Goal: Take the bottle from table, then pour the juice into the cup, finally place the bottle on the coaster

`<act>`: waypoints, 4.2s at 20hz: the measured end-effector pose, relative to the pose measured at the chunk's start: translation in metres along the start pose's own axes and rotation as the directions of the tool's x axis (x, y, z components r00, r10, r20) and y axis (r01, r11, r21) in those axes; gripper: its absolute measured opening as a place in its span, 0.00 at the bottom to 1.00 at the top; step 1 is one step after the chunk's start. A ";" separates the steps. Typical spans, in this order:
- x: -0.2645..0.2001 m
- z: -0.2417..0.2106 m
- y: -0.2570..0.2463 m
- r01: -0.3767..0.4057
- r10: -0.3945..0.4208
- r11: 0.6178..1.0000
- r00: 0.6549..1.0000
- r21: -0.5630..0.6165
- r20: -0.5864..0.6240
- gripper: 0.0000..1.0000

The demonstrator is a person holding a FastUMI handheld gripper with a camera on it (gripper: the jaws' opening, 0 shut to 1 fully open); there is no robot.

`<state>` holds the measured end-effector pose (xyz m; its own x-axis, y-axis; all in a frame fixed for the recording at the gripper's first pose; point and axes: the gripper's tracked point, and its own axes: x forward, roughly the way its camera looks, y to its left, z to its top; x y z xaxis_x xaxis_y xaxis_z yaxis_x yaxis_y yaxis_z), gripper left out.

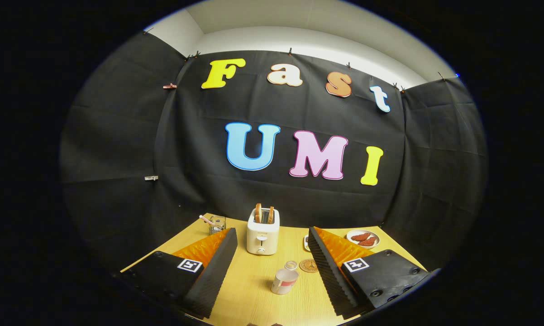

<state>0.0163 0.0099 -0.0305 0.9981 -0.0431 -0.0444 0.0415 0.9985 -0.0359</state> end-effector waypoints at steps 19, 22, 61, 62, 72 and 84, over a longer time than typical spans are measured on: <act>0.076 -0.168 -0.019 0.192 -0.194 0.981 0.975 -0.031 -0.112 0.97; 0.082 -0.192 -0.019 0.202 -0.205 0.979 0.968 -0.031 -0.145 0.97; 0.154 -0.265 -0.044 0.258 -0.249 0.966 0.949 0.020 -0.194 0.76; 0.154 -0.261 -0.043 0.229 -0.219 0.973 0.957 0.033 -0.191 0.75; 0.132 -0.207 -0.100 0.116 -0.044 0.935 0.976 0.335 -0.213 0.75; 0.141 -0.194 -0.155 0.193 0.035 0.618 0.962 0.762 -0.272 0.75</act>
<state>0.1419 -0.1571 -0.2246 0.9489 -0.0158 -0.3150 0.2530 0.6347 0.7302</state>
